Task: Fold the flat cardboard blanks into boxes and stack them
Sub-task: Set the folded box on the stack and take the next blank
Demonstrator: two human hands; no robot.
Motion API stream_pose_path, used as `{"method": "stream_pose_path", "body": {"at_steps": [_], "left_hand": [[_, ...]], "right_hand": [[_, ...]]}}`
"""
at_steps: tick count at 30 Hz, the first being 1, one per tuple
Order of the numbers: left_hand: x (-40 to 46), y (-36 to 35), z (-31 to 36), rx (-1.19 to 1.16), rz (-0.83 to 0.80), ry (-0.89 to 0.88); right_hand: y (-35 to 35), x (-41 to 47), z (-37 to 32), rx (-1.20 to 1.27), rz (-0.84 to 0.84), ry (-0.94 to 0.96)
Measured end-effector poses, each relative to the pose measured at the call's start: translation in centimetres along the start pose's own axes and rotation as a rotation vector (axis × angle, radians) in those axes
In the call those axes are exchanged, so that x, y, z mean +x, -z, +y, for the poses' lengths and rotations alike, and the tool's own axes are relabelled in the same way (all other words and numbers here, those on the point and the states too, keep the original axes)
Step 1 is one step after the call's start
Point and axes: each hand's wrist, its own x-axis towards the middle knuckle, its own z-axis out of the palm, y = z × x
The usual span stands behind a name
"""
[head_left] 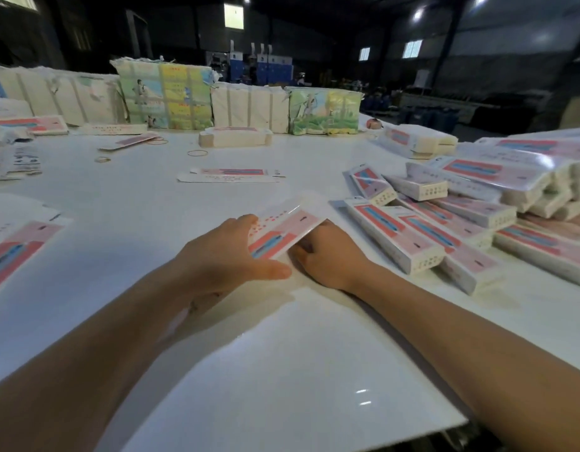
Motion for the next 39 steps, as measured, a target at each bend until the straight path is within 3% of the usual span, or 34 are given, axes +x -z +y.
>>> {"method": "stream_pose_path", "body": {"at_steps": [2,3,6,7,14,16,19,21,32,39], "left_hand": [[-0.2,0.2,-0.5,-0.052,0.02,-0.01],[-0.3,0.3,-0.7,-0.038,0.039,-0.01],[-0.1,0.4,-1.0,0.227,0.146,-0.005],[-0.1,0.3,-1.0,0.318,0.188,-0.018],[-1.0,-1.2,0.6,0.523,0.453,-0.123],[-1.1,-1.5,1.2,0.455,0.48,-0.143],[-1.3,-1.3,1.7,0.321,0.548,-0.233],[-1.4,-1.3,1.8,0.278,0.595,-0.285],[-1.7,0.0,0.5,0.361,0.44,-0.27],[-1.7,0.4,0.9,0.427,0.383,-0.232]], "right_hand": [[0.3,0.1,-0.2,0.08,0.059,-0.113],[0.7,0.2,-0.2,0.271,0.129,-0.251],[2.3,0.6,-0.6,1.232,0.217,-0.582],[2.6,0.5,-0.4,1.382,0.209,-0.611],[2.2,0.1,-0.6,1.303,0.148,-0.553],[2.4,0.0,-0.5,1.428,0.136,-0.565],[2.7,-0.4,-0.5,1.812,0.048,-0.548],[2.8,-0.4,-0.6,1.912,0.022,-0.508],[3.6,-0.8,-0.5,1.443,-0.134,-0.484],[4.4,-0.6,0.0,1.139,-0.052,-0.55]]}}
